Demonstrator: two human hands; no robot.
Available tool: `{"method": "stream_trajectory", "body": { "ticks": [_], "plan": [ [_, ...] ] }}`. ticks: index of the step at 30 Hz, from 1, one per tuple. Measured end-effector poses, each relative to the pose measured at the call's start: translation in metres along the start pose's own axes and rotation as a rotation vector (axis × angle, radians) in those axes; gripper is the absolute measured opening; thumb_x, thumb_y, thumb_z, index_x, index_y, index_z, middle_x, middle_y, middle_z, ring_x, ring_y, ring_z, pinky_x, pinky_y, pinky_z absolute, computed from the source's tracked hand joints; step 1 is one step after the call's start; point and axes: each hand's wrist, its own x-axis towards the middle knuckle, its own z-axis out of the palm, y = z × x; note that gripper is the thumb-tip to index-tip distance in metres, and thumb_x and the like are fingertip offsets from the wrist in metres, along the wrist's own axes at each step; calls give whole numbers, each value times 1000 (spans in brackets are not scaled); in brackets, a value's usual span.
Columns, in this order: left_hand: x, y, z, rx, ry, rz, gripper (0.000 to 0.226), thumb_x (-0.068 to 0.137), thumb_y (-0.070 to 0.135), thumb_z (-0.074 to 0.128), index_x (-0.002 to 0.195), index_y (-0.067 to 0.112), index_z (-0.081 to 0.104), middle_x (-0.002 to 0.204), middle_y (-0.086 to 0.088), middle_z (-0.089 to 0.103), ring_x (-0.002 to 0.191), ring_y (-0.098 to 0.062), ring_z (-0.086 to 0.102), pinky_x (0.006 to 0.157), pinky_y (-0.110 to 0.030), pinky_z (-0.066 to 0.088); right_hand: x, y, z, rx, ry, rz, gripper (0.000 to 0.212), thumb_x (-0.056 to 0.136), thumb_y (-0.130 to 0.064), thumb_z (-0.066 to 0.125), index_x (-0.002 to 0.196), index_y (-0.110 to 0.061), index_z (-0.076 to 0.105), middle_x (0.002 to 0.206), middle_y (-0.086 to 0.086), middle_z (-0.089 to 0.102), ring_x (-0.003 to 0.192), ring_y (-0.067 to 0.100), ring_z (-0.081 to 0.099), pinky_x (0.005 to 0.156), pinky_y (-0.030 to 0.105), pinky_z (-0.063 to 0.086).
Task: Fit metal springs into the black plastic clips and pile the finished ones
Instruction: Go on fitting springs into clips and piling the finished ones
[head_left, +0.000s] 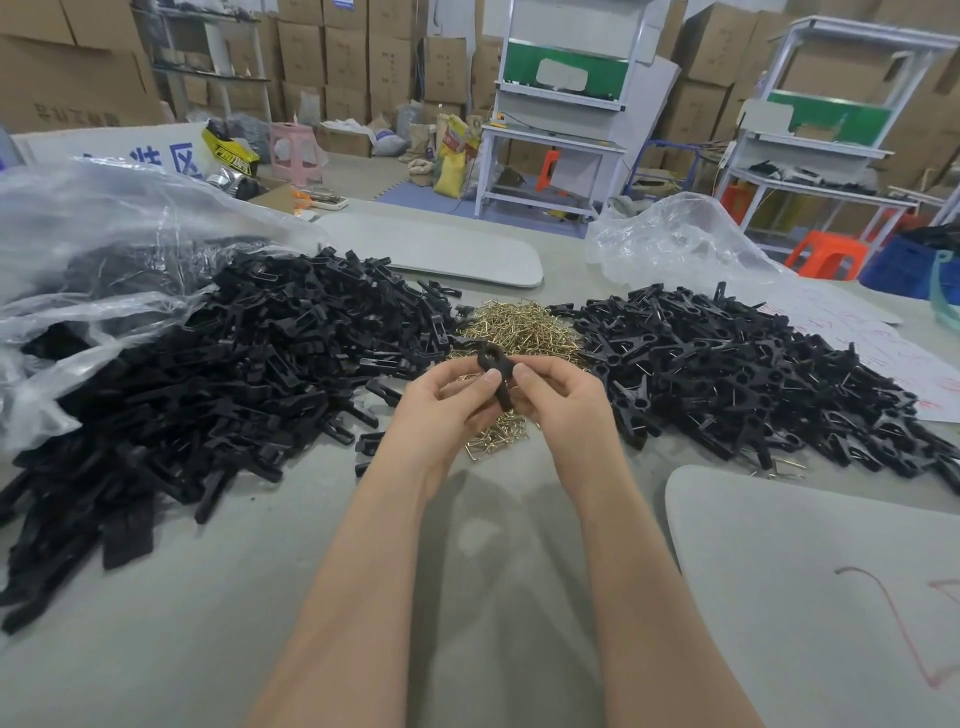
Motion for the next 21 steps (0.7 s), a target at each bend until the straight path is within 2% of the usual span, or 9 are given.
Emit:
{"method": "stream_trajectory", "body": {
  "ticks": [5,7,9,10,12,14,15,18,21],
  "plan": [
    [-3,4,0,-35,-117,-40,17,85,10,65,102,13,66,84,-2,71,73,-7,68,66,-15,53,0,-4,-4,257,-163,165,22,97,-1,46,89,-5,67,79,12,64,70,16,58,72,26,49],
    [-3,3,0,12,-85,-24,10,86,8,64,95,11,68,84,-4,67,72,-7,66,66,-14,52,1,-4,-2,367,-127,234,17,96,-3,49,89,-4,64,72,8,66,65,13,59,65,20,51],
    [-1,6,0,-111,19,-14,6,85,2,63,89,6,66,80,-5,67,71,-7,68,67,-14,54,2,-1,-2,371,-37,271,10,95,-9,54,97,-3,61,73,5,67,65,12,61,63,19,53],
    [0,8,-1,-230,77,-19,6,85,0,61,88,3,65,79,-5,68,72,-8,69,69,-15,55,2,1,-3,232,6,249,15,94,-14,57,103,-2,60,78,6,67,68,13,62,67,22,55],
    [2,12,-6,-464,150,-43,6,86,-3,60,90,-3,64,82,-9,71,79,-12,70,71,-17,56,2,8,-4,-336,-4,150,30,89,-26,65,112,-6,60,92,3,66,82,13,62,77,27,52],
    [2,16,-10,-602,162,-95,8,86,-3,59,92,-7,63,90,-13,68,87,-17,69,68,-17,57,-2,13,4,-812,-142,116,35,84,-34,70,113,-16,62,103,0,62,93,13,58,81,26,44],
    [1,17,-11,-647,160,-123,10,86,-3,59,94,-7,63,94,-16,66,88,-19,68,68,-17,57,-3,17,9,-924,-198,124,36,83,-34,70,115,-18,62,109,1,60,98,16,57,85,28,44],
    [-1,17,-11,-755,182,-164,22,87,2,60,106,-10,59,101,-19,63,81,-18,68,71,-21,57,-3,28,22,-1009,-188,64,30,88,-25,64,117,-19,58,119,7,53,109,25,52,93,34,42],
    [0,16,-13,-805,220,-194,13,86,9,64,93,-1,61,88,-12,60,81,-15,63,79,-26,56,-1,33,21,-941,-75,-8,17,92,-17,55,107,-16,62,108,5,62,101,23,56,84,30,41]
  ]
}}
